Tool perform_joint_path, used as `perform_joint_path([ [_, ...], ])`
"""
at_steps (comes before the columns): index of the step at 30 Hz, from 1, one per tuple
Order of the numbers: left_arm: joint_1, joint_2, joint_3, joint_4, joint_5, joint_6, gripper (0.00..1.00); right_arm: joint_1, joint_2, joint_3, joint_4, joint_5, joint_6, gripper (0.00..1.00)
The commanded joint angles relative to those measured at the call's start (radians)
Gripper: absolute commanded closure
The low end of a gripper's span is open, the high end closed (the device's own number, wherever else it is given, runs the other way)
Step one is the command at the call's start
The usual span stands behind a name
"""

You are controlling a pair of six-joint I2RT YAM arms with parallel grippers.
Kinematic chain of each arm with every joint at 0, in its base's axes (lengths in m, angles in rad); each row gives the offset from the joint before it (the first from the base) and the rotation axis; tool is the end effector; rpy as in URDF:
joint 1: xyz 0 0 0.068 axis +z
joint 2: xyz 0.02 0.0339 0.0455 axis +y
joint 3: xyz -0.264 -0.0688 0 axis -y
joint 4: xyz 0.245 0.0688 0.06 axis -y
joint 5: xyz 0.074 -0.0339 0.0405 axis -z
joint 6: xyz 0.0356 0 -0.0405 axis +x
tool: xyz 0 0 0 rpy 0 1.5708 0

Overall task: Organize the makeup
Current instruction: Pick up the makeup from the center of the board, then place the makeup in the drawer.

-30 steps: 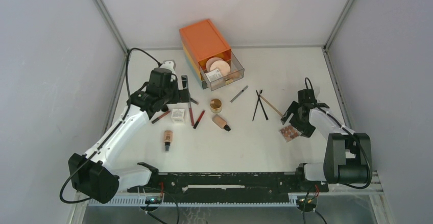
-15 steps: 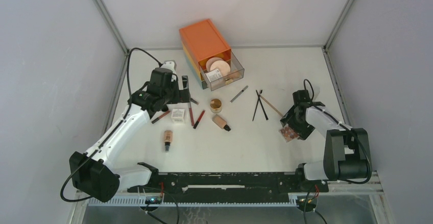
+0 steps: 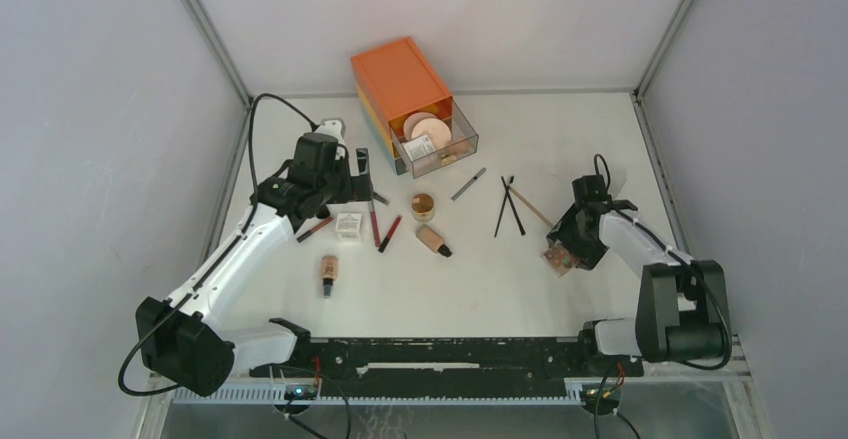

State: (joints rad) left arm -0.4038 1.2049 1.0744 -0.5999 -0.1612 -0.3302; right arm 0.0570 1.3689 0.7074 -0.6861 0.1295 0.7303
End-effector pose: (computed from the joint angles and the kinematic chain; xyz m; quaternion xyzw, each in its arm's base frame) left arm 0.2391 -0.0959 0.3148 0.0007 0.9106 -0.0773 0.4059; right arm 0.2213 0.0080 0.1624 0.3344 0.9336 -0.0168 0.1273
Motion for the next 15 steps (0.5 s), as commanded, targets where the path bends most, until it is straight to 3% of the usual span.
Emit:
perform_joint_path([
  [1,-0.003,-0.017,0.013,0.026,-0.005,0.023,0.0,0.011,-0.149,0.014,0.054,-0.118,-0.07,0.39],
  [8,0.0,-0.039,0.023,0.023,-0.039,0.02,0.0,0.13,-0.255,0.227,0.028,-0.136,-0.108,0.4],
  [15,0.009,-0.081,0.012,0.028,-0.047,-0.009,0.0,0.328,-0.089,0.58,0.113,-0.114,-0.135,0.4],
])
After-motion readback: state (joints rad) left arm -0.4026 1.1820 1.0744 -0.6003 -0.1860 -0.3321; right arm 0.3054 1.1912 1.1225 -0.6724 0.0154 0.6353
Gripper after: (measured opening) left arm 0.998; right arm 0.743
